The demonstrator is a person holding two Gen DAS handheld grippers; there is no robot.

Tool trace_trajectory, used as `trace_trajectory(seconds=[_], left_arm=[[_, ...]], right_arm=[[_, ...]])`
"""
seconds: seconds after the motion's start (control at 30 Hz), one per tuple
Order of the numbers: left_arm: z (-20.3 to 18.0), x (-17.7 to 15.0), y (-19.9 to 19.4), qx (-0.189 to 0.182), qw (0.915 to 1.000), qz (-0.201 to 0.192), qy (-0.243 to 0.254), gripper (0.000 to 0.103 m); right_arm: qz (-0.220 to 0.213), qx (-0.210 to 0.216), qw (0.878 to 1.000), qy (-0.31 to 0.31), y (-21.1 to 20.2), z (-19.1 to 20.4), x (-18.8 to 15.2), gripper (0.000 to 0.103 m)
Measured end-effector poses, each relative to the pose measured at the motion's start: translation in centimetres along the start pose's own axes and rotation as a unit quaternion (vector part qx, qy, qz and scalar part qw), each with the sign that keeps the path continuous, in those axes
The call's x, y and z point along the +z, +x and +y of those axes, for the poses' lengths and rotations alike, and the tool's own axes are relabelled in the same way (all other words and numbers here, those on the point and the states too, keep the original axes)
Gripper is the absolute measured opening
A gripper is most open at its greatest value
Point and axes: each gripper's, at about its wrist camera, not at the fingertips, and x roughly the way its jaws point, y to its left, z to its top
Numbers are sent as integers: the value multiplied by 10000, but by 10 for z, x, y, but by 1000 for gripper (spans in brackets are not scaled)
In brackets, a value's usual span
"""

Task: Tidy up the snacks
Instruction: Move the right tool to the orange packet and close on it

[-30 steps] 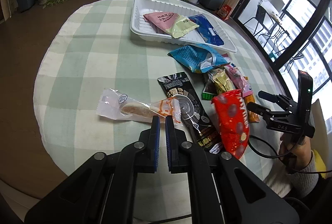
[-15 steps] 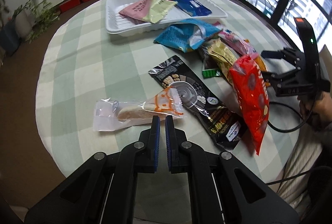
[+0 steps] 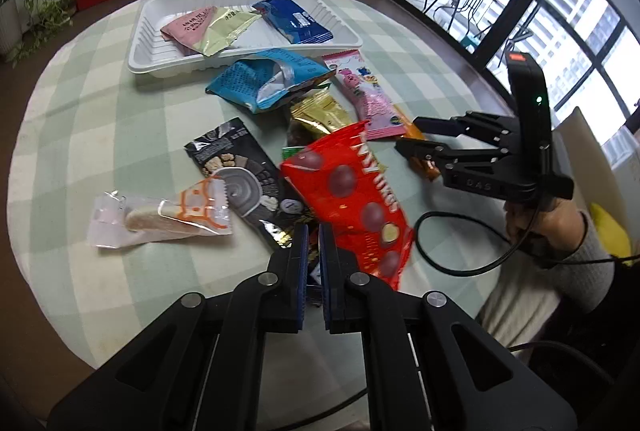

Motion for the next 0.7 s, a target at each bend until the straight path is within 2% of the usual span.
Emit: trace_trajectory(seconds=[0.1, 0.37, 0.7], left_arm=[[-2, 0, -1, -130, 9998, -24, -145, 5], [-8, 1, 13, -165, 9989, 114, -419, 5], [-1, 13, 24, -381, 9926, 85, -1149, 5]], right_arm=[[-2, 25, 10000, 8, -2, -3, -1, 44], [-67, 94, 9999, 63, -9, -8, -7, 37], [-84, 177, 9996, 220, -9, -16, -9, 36]])
